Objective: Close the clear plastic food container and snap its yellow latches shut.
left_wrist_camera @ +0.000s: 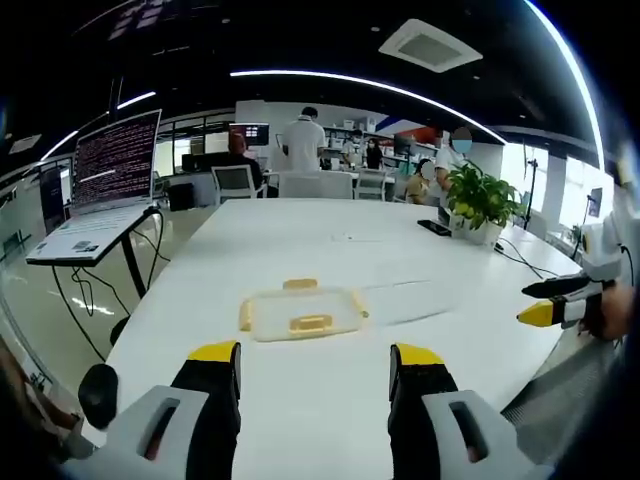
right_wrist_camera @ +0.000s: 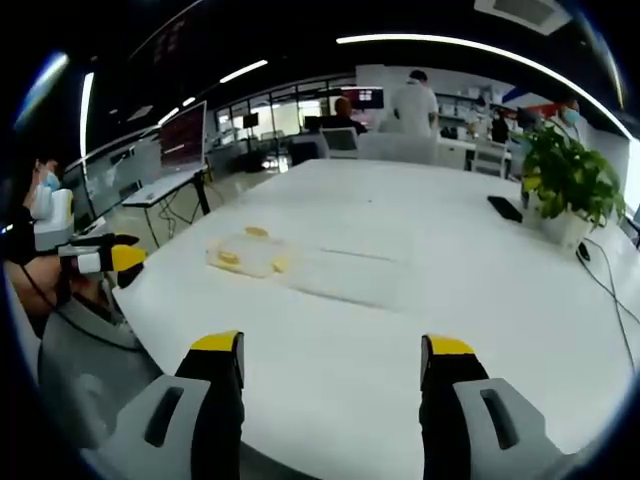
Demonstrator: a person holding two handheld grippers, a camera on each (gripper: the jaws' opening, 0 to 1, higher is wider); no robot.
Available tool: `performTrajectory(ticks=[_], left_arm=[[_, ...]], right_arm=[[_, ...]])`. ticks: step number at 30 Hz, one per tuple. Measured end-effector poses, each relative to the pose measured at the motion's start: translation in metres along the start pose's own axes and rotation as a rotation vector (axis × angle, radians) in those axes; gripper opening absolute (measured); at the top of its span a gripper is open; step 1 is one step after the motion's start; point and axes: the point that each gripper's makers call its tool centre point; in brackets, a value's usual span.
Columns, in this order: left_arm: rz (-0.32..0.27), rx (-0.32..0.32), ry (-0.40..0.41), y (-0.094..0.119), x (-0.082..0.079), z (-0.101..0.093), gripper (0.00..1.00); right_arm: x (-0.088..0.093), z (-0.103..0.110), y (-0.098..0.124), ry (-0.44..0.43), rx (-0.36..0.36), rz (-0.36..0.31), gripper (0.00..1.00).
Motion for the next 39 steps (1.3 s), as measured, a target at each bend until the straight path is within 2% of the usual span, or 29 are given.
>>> performTrajectory(ticks=[10,19,39], left_arm=[[0.005,0.001,0.006,-0.0006,0.0012,-0.0002,0.55],[0.046,0.007,0.019,-0.003,0.0073,-0.0015,0.55],[0.06,0.008,0.014,-0.0044,0.0079,-0.0012,0.55]], right_arm=[[0.0021,-0.0013,-0.0006,-0.006,0.002,0.01,0.69],[0.0033,0.0022,-0.0022,0.008,-0.006,0.023,0.69],[0.0034,0.0021,-0.0042,0.013,-0.004,0.037,0.68]])
Point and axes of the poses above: the point that each gripper's makers call its tool centre point, and the gripper's own axes: y roughly backward along the fingers, z roughly to its left, x roughly out of its underside, and after that the axes turned 6 degrees about -z, right-handed
